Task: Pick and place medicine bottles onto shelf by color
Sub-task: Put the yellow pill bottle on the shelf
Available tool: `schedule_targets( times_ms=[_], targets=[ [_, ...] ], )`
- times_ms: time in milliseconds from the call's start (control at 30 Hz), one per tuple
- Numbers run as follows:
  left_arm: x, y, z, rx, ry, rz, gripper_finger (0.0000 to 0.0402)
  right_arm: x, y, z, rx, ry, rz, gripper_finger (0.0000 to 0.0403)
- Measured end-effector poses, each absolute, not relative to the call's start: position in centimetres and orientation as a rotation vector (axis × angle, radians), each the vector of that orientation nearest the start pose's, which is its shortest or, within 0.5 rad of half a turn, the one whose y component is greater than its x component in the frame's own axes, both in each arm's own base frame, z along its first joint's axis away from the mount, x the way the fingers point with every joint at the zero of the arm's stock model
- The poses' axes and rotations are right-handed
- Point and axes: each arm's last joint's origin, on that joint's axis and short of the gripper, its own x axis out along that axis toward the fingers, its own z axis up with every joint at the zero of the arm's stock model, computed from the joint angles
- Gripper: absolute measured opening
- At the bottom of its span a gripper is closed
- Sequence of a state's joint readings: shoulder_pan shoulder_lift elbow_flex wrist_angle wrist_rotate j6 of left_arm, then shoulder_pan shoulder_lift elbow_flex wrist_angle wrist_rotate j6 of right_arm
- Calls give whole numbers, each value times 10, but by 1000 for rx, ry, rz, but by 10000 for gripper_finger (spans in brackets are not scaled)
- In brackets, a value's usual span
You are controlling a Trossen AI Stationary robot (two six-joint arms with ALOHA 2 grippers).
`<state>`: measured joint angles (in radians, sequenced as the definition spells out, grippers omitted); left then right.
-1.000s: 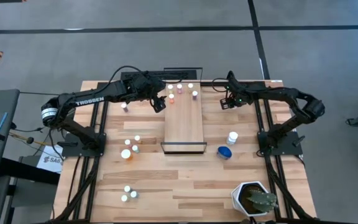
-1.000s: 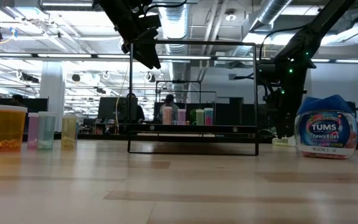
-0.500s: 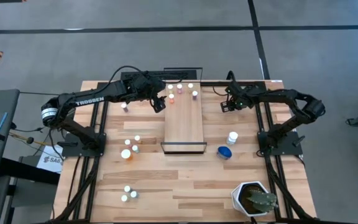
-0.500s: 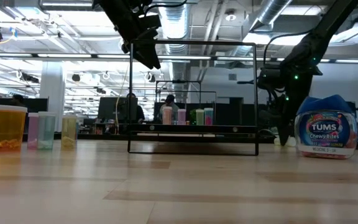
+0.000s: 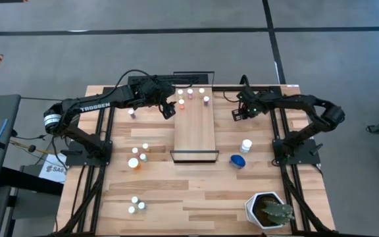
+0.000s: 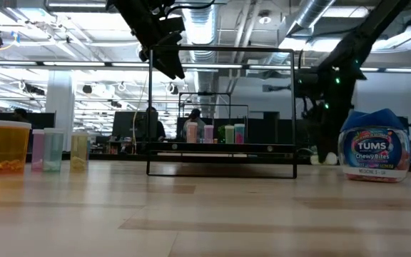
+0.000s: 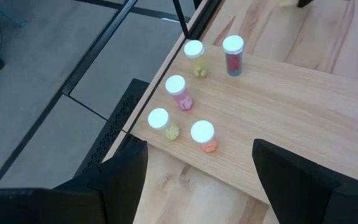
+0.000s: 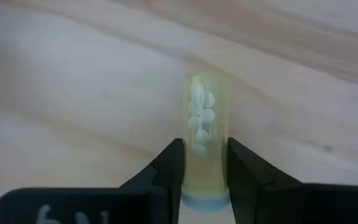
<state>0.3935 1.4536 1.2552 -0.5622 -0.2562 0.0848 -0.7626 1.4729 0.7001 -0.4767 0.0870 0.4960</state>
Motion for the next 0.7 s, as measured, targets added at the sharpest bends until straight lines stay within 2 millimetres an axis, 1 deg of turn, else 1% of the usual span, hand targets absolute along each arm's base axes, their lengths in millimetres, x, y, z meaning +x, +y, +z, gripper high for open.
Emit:
schedule_targets(
  times_ms=[133,233,333,400,533,700],
  targets=[
    [286,125,311,5,779,537,279,182,-159,170,785,1047,-966,126],
    [290,123,314,-26,712,432,279,189,-147,194,743,1032,-913,129],
    [296,119,320,-22,631,309,279,193,-132,219,701,1004,-849,125],
    [301,116,324,6,579,235,279,196,-120,237,688,967,-790,123],
    [309,103,330,85,492,90,279,202,-96,272,713,857,-607,122],
    [319,82,338,210,400,-16,279,215,-70,312,701,739,-420,125]
  ],
)
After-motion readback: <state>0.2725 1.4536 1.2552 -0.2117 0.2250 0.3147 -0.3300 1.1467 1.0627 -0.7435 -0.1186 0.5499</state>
